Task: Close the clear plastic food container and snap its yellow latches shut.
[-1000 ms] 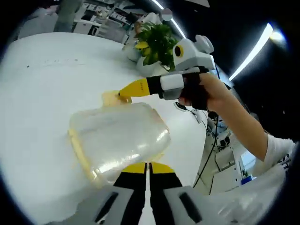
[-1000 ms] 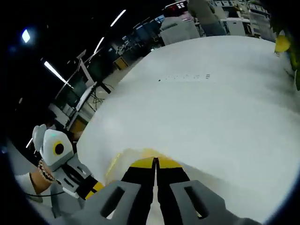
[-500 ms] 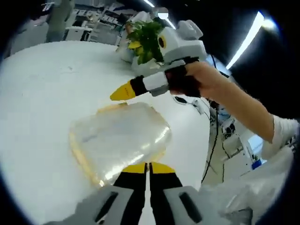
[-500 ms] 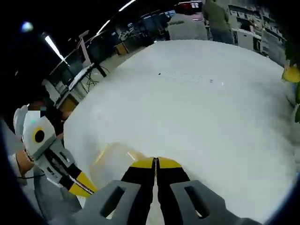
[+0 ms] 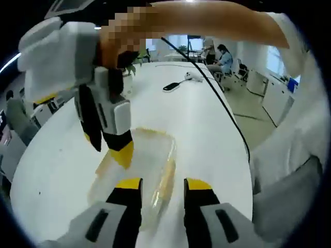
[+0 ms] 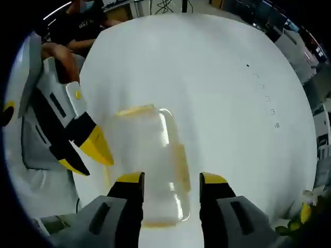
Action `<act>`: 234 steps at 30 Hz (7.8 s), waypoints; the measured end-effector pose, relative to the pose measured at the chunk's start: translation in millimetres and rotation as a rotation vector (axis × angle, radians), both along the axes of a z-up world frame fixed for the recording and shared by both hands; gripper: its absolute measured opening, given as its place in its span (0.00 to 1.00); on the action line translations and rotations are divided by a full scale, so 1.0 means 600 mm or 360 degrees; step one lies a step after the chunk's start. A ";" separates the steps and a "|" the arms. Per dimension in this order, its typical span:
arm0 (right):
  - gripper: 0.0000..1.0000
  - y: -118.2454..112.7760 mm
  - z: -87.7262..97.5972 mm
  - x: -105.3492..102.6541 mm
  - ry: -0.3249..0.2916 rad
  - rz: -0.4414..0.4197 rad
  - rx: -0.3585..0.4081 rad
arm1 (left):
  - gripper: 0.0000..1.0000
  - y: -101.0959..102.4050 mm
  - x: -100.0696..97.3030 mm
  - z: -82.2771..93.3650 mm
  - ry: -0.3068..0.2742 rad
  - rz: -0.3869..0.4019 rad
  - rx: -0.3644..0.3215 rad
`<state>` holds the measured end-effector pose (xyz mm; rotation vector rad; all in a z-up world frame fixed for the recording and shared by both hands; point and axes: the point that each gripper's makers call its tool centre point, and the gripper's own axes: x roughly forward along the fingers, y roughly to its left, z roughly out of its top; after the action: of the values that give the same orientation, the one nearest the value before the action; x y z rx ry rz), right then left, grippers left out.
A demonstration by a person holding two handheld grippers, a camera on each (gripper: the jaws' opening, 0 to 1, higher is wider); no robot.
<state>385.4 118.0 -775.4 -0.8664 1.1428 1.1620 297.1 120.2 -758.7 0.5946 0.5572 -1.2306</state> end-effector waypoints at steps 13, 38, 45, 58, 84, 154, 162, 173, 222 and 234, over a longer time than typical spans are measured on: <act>0.40 -0.011 -0.005 -0.008 0.0075 0.0148 -0.0120 | 0.28 -0.015 0.023 0.004 -0.0114 -0.0063 -0.0017; 0.36 -0.007 -0.013 -0.020 0.0171 0.0145 -0.0207 | 0.29 -0.029 0.027 -0.031 -0.0323 -0.0105 0.0198; 0.35 -0.007 -0.013 -0.019 0.0199 0.0138 -0.0181 | 0.27 -0.031 0.028 -0.032 -0.0416 -0.0167 0.0235; 0.32 -0.004 -0.019 -0.015 0.0381 0.0262 -0.0249 | 0.25 -0.036 0.030 -0.031 -0.0485 -0.0261 0.0231; 0.33 -0.006 -0.006 -0.025 0.0087 0.0234 -0.0068 | 0.26 -0.037 0.028 -0.024 -0.0282 -0.0169 0.0066; 0.30 -0.093 -0.099 -0.110 -0.0620 -0.0557 0.0640 | 0.44 0.105 0.071 -0.111 0.0032 0.0696 -0.0031; 0.27 -0.032 -0.094 -0.107 -0.0599 -0.0603 0.0704 | 0.32 0.178 0.076 -0.114 0.0022 0.0737 0.0107; 0.24 0.075 -0.077 -0.076 -0.0642 -0.0715 0.0762 | 0.27 0.300 0.092 -0.098 0.0035 0.0778 0.0097; 0.21 0.260 -0.019 -0.053 -0.0642 -0.0809 0.0877 | 0.34 0.484 0.164 -0.057 -0.0106 0.0848 0.0025; 0.25 0.255 -0.019 -0.051 -0.0677 -0.0813 0.0828 | 0.35 0.471 0.139 -0.064 -0.0063 0.0786 0.0018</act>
<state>354.8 270.9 -786.9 -0.3559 0.6098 0.7435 380.2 402.5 -797.1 0.4536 0.6326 -0.7483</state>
